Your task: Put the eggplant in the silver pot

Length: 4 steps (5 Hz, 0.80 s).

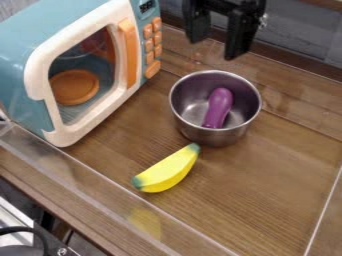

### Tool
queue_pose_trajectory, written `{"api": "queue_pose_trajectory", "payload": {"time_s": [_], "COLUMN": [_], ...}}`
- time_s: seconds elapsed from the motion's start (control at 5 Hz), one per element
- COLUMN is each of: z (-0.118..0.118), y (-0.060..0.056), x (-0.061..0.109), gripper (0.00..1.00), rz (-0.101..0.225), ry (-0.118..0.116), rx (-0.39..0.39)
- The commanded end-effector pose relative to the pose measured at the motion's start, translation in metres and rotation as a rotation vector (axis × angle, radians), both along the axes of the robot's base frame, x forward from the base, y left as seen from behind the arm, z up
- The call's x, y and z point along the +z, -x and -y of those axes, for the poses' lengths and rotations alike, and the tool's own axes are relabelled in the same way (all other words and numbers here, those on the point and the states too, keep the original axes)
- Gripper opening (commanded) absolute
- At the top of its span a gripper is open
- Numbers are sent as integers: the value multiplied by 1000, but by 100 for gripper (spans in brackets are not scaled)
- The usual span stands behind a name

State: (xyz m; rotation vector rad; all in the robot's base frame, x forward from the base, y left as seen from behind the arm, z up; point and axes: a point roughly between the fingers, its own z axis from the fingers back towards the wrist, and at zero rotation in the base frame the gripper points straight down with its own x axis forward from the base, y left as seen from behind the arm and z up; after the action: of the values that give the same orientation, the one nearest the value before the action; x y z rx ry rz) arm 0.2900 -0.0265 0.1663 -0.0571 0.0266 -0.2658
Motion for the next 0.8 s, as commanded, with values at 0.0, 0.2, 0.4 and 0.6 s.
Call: {"api": "queue_pose_trajectory", "payload": {"time_s": [0.0, 0.2, 0.4, 0.6], "z": [18, 0, -8, -7], "y": [-8, 3, 8, 11], "x": [6, -7, -7, 9], "gripper": [100, 100, 100, 100], "rz": [48, 47, 63, 71], "ry": [9, 4, 2, 3], "rx": [10, 5, 58, 109]}}
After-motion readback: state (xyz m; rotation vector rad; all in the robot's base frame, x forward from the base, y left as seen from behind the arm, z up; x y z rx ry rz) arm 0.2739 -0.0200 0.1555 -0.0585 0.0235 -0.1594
